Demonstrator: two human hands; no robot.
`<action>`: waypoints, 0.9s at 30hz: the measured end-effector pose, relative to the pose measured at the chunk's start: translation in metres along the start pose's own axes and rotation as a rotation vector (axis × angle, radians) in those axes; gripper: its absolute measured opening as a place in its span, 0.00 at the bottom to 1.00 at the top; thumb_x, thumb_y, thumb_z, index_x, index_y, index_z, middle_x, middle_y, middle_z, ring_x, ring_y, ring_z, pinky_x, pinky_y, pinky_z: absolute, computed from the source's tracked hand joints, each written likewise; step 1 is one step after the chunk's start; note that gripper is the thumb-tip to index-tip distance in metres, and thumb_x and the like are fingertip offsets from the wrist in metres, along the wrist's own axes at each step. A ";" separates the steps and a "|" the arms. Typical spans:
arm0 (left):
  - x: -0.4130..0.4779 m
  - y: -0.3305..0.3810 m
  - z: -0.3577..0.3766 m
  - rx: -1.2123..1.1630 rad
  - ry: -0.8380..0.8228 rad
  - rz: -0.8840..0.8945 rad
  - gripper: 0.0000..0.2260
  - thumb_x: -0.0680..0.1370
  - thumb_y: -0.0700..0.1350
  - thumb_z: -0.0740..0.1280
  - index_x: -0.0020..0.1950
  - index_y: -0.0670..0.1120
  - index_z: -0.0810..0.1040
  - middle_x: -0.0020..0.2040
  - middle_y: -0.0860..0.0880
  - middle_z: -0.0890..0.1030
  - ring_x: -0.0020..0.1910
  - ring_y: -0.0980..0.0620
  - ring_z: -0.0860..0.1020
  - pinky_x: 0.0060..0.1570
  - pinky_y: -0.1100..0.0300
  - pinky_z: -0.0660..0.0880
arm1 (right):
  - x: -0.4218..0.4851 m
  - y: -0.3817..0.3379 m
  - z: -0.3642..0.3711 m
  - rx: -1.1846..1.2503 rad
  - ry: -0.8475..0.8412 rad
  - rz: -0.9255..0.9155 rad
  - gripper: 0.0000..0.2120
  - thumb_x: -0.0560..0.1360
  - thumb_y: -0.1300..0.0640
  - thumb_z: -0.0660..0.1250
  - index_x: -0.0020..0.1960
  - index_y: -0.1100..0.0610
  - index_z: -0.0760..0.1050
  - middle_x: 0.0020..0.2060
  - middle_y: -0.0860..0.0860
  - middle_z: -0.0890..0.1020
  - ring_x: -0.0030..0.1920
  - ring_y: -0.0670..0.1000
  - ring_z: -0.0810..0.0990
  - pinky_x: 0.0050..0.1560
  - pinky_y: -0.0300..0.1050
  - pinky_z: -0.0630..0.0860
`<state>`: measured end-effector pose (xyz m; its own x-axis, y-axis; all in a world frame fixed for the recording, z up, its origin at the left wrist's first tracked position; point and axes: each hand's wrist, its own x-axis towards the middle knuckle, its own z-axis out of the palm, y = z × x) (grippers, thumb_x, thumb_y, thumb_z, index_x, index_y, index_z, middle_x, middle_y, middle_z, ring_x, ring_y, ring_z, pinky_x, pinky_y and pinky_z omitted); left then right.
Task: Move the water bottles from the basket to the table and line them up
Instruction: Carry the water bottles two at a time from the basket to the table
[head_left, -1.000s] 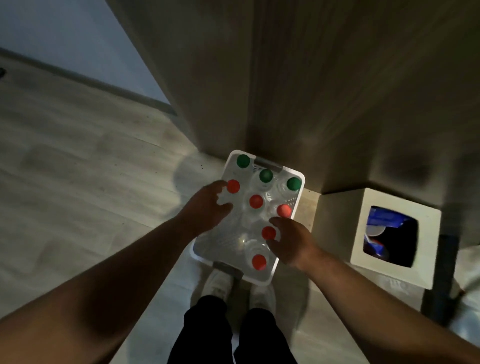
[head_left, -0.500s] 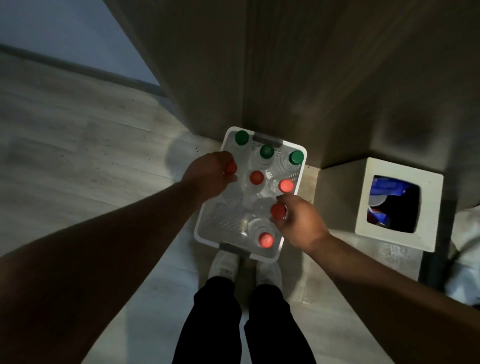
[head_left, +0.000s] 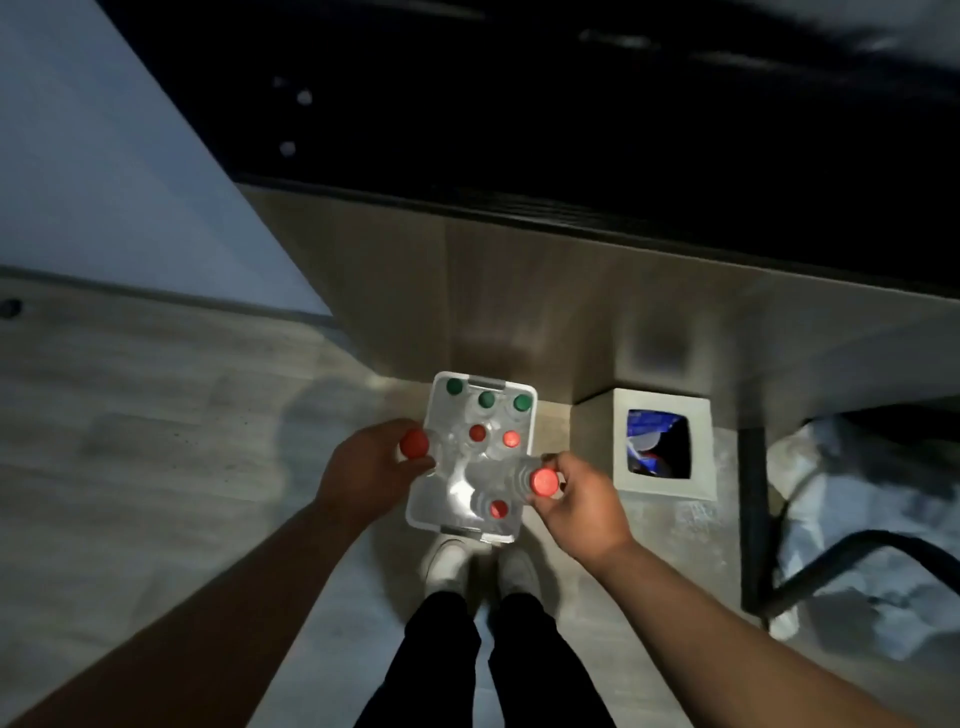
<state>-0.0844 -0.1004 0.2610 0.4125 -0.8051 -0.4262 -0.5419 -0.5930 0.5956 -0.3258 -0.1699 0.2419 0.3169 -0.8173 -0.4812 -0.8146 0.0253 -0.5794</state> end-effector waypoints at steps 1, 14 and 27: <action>-0.011 0.008 -0.011 -0.008 -0.001 0.014 0.13 0.68 0.50 0.76 0.50 0.51 0.80 0.47 0.51 0.83 0.48 0.47 0.81 0.52 0.53 0.78 | -0.013 -0.010 -0.012 0.033 0.025 0.024 0.09 0.69 0.54 0.73 0.45 0.49 0.74 0.41 0.46 0.83 0.43 0.51 0.81 0.43 0.44 0.77; -0.129 0.109 -0.082 -0.129 -0.066 0.394 0.06 0.66 0.41 0.77 0.39 0.46 0.81 0.33 0.52 0.81 0.40 0.60 0.78 0.36 0.78 0.68 | -0.166 -0.052 -0.110 0.330 0.261 0.112 0.13 0.61 0.52 0.76 0.41 0.49 0.74 0.44 0.46 0.84 0.44 0.46 0.83 0.50 0.51 0.80; -0.182 0.204 -0.031 -0.056 -0.390 0.671 0.14 0.68 0.38 0.76 0.45 0.56 0.81 0.41 0.55 0.82 0.41 0.54 0.80 0.40 0.62 0.75 | -0.325 0.003 -0.116 0.605 0.612 0.297 0.14 0.62 0.52 0.77 0.45 0.44 0.77 0.44 0.45 0.84 0.47 0.44 0.82 0.54 0.49 0.79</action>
<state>-0.2473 -0.0747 0.4806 -0.2840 -0.9445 -0.1650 -0.5421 0.0162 0.8402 -0.4877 0.0287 0.4723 -0.3195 -0.8874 -0.3323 -0.3730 0.4402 -0.8168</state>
